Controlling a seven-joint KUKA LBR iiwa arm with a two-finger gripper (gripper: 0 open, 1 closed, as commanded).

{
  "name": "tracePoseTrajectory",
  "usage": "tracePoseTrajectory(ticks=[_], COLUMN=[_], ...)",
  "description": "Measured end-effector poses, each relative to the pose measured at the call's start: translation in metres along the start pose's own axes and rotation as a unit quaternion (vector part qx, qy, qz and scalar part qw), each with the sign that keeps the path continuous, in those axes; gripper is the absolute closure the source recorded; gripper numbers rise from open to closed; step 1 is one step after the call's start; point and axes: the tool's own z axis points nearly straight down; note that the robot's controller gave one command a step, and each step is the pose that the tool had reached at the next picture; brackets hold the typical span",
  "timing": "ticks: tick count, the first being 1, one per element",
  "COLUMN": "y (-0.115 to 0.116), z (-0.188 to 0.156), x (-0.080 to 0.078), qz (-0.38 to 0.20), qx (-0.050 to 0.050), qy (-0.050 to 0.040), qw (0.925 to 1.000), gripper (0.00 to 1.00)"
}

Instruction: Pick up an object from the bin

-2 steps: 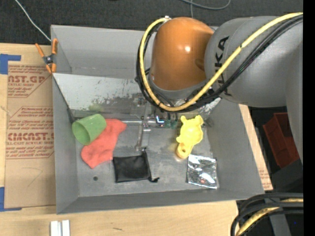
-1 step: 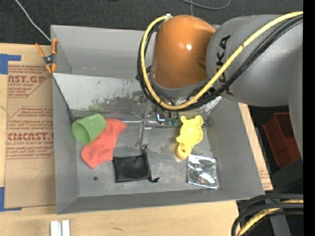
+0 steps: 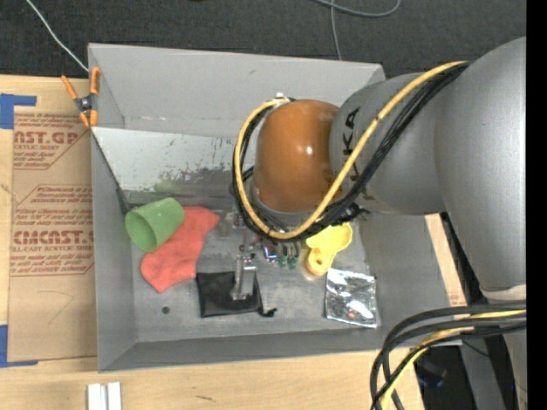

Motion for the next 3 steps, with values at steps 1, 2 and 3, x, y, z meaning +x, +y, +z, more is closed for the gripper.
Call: tracePoseTrajectory(ticks=[1, 2, 3], y=[0.005, -0.012, -0.012], z=[0.031, 0.068, 0.068], x=[0.013, 0.038, 0.038], qz=[0.003, 0.018, 0.018], qx=[0.0, -0.001, -0.001], qy=[0.002, 0.0, 0.0], qw=[1.0, 0.9998, 0.9998], gripper=[0.0, 1.0, 1.0])
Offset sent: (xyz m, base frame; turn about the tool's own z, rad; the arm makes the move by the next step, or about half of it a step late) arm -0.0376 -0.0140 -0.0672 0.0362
